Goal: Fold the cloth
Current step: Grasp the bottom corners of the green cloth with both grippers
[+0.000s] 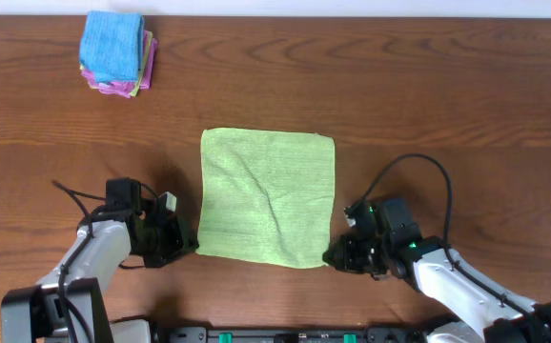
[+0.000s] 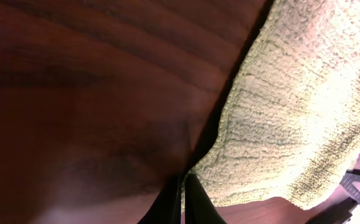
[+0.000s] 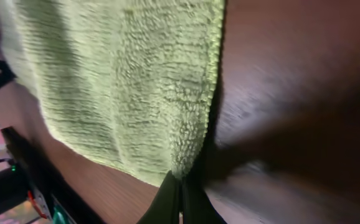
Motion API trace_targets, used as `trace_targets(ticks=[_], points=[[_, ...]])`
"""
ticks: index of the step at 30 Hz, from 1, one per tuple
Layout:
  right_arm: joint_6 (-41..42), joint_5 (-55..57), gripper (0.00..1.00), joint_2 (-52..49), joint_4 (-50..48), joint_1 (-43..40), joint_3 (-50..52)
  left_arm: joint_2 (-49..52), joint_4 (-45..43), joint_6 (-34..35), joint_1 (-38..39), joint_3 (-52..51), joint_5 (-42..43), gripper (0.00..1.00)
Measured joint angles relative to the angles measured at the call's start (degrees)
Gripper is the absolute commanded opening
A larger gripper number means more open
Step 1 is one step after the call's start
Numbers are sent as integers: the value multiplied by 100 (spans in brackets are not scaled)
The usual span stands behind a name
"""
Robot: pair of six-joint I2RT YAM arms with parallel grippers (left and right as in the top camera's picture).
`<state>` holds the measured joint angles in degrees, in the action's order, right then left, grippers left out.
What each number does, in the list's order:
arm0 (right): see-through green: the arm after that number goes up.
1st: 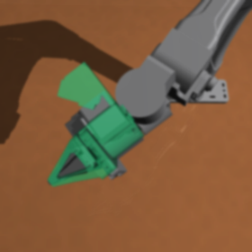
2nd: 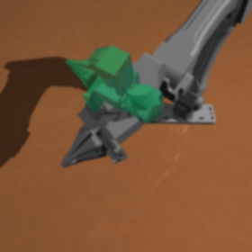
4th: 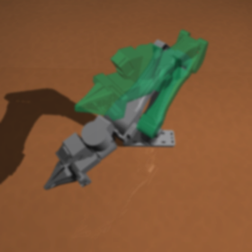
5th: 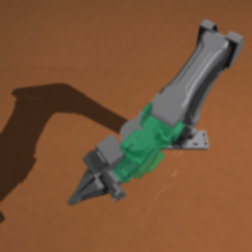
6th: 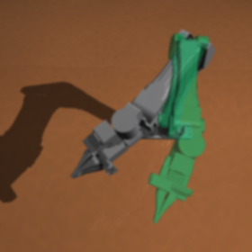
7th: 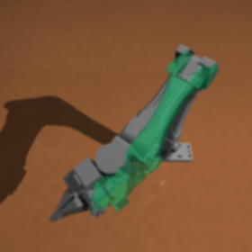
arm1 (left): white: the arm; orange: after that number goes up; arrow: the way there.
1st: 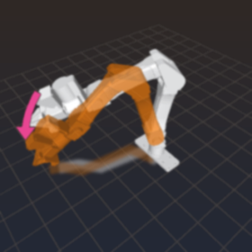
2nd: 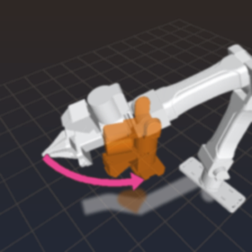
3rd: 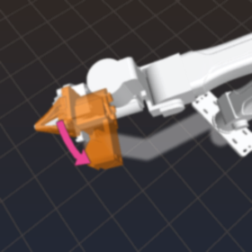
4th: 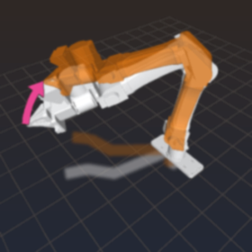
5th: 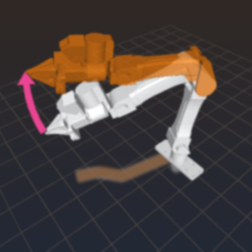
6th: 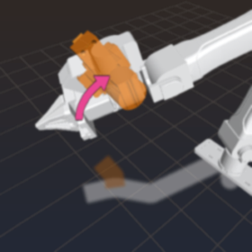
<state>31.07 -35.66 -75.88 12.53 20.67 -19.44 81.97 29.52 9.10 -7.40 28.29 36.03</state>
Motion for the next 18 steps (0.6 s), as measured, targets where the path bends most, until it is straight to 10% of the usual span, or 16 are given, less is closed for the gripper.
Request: trace_targets(ticks=[18], points=[[-2, -590, 2, 138, 177, 0, -938, -498, 39, 225, 0, 590, 905, 6]])
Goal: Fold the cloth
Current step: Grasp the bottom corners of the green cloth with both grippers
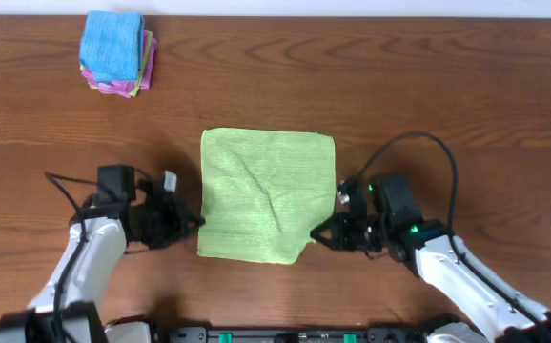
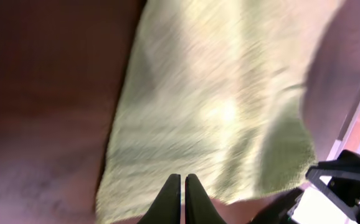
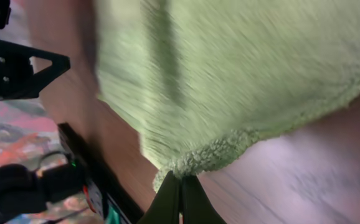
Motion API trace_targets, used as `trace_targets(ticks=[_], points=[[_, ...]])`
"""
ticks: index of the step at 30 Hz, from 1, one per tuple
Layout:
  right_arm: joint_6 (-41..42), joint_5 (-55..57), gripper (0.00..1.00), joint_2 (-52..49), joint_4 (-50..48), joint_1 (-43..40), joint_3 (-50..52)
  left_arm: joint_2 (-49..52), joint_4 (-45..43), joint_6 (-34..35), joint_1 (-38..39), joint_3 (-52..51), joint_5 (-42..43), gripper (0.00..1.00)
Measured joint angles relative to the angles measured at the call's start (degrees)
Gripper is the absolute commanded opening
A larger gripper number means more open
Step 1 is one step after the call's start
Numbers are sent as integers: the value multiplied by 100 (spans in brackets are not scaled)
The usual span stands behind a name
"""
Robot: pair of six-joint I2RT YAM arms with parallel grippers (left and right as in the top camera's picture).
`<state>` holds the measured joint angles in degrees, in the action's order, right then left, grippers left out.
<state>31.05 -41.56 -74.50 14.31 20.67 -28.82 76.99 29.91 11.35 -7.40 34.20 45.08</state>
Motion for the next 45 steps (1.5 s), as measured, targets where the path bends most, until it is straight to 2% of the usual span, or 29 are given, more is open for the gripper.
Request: trace_targets(ticks=[5, 6, 8, 9, 12, 15, 22, 29, 33, 36, 42, 45], points=[[2, 15, 2, 44, 114, 0, -302, -212, 238, 66, 0, 245, -94, 6], [4, 33, 2, 44, 188, 0, -304, -212, 382, 63, 0, 238, -190, 11], [-4, 70, 1, 44, 334, 0, -304, -212, 619, -2, 0, 197, -372, 41], [-9, 79, 1, 44, 365, 0, -304, -212, 721, -48, 0, 179, -417, 47], [-24, 111, 2, 44, 389, 0, -304, -212, 931, -205, 0, 122, -529, 59], [-26, 122, 2, 44, 393, 0, -304, -212, 1005, -459, 0, 83, -612, 65], [-28, 131, 2, 44, 470, 0, -304, -212, 407, -940, 0, -533, -450, 64], [-31, 129, 2, 44, 518, 0, -304, -219, -321, -1034, -201, -1150, 63, 64], [-33, 129, 2, 44, 575, 0, -304, -232, -688, -944, -302, -1340, 284, 50], [-46, 129, 2, 44, 601, 0, -304, -232, -813, -754, -317, -1451, 313, 47], [-48, 131, 2, 44, 601, 0, -304, -234, -741, -551, -317, -1467, 323, 49], [-48, 129, 2, 44, 603, 0, -304, -238, -647, -437, -317, -1467, 361, 53]])
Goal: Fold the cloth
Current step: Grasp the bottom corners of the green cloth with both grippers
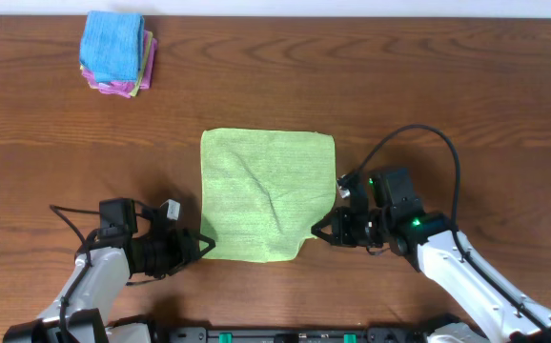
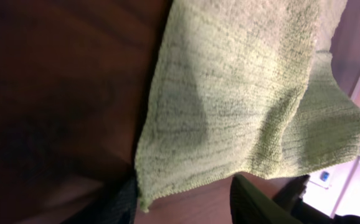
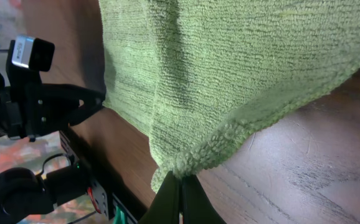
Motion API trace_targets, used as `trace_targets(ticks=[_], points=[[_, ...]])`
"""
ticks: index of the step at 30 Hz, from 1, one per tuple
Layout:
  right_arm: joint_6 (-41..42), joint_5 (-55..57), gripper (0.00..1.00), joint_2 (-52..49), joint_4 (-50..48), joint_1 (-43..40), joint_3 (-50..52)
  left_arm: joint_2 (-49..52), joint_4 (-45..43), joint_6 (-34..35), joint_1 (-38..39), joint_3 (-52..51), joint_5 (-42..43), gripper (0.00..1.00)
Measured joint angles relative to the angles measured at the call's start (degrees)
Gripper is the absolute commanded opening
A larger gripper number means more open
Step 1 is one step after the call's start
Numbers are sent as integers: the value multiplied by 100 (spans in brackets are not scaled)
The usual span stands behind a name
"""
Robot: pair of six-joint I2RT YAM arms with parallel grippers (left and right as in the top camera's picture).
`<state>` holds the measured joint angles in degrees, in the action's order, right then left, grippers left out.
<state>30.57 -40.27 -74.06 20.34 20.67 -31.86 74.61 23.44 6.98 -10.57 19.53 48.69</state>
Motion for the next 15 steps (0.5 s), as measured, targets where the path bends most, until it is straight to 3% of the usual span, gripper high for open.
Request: trace_targets(ticks=[8, 15], points=[[0, 0, 2, 0, -2, 0, 0, -15, 289, 162, 0, 4, 92, 57], [0, 0, 1, 0, 0, 0, 0, -15, -98, 518, 2, 0, -55, 50]])
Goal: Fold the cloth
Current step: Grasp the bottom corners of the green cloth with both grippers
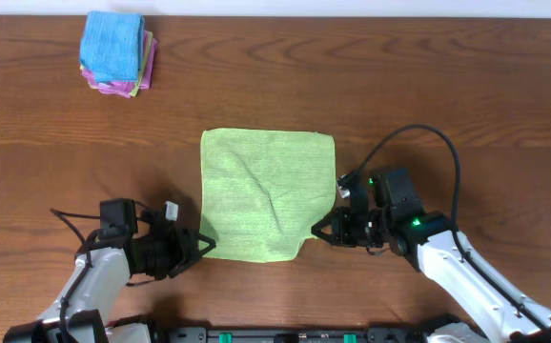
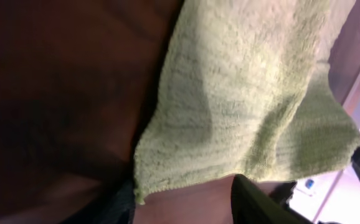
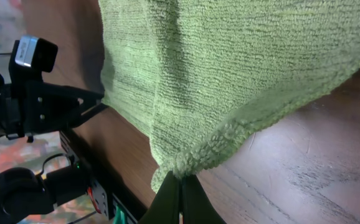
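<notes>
A light green cloth [image 1: 268, 195] lies spread on the wooden table [image 1: 447, 95]. My right gripper [image 1: 316, 232] is shut on its near right corner, which is lifted and drawn inward. In the right wrist view the fluffy corner [image 3: 195, 158] bunches just above the closed right gripper [image 3: 181, 178]. My left gripper [image 1: 202, 246] stands open low at the near left corner. In the left wrist view that corner [image 2: 144, 186] lies against the left finger [image 2: 114, 202], inside the open left gripper [image 2: 183, 182], flat on the wood.
A stack of folded cloths [image 1: 116, 52], blue on top with pink and yellow beneath, sits at the far left. A black rail [image 1: 275, 335] runs along the table's near edge. A cable [image 1: 428, 143] arches over the right arm.
Almost nothing. The left wrist view has shifted slightly along the cloth's near left corner. The right gripper holds its corner in the same place.
Both grippers were shut low at the cloth's near corners. Then both had moved up the table: the right carried its corner inward, while the left corner stayed flat. Later the left gripper was back at the near left corner, open, where it remains.
</notes>
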Motion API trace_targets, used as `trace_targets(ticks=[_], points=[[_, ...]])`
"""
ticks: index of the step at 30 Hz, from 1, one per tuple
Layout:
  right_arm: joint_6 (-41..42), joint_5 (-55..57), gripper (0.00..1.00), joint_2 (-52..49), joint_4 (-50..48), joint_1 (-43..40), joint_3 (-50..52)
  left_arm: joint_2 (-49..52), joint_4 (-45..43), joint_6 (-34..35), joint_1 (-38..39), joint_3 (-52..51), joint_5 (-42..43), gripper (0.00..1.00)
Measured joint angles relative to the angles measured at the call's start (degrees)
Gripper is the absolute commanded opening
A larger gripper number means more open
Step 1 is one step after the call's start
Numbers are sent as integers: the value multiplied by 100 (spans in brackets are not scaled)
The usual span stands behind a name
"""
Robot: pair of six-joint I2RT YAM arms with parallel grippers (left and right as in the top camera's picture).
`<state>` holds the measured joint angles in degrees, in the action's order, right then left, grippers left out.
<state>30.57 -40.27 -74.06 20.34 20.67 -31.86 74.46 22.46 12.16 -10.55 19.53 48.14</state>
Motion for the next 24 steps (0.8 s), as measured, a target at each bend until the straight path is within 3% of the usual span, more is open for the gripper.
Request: trace_targets(ticks=[4, 11, 15, 18, 24], points=[[0, 0, 1, 0, 0, 0, 0, 0, -170, 138, 48, 0, -57, 49], [0, 0, 2, 0, 0, 0, 0, -4, -240, 236, 262, 0, -291, 33], [0, 0, 2, 0, -2, 0, 0, -4, -271, 304, 354, -2, -420, 22], [0, 0, 2, 0, -2, 0, 0, 0, -308, 343, 398, -13, -535, 6], [0, 0, 2, 0, 0, 0, 0, 7, -308, 328, 402, -44, -658, 6]])
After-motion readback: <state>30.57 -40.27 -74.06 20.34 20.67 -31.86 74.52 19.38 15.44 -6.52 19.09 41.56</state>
